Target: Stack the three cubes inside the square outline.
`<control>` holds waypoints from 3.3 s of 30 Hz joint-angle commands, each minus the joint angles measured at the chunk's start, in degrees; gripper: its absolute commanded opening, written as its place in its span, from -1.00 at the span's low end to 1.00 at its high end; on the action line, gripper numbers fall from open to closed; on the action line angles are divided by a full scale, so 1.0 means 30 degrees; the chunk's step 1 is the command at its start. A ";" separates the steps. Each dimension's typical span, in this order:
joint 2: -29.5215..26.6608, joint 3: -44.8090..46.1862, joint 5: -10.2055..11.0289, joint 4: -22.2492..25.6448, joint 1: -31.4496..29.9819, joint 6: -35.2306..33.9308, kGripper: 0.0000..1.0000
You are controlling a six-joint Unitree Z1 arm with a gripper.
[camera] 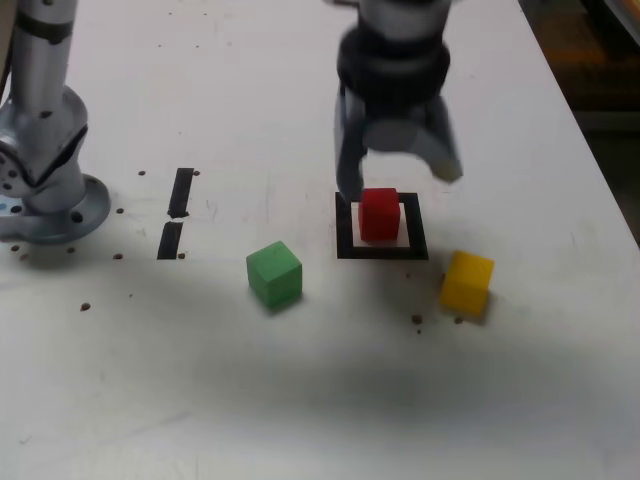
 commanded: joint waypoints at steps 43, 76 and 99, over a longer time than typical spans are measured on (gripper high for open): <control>0.6315 -0.5051 -0.0498 -0.1032 -0.1926 0.1280 -0.05; 0.1235 -0.2883 0.0618 0.2385 0.0457 0.0610 -0.47; 0.1297 0.1240 -0.0749 -0.1518 0.1602 0.0694 -0.44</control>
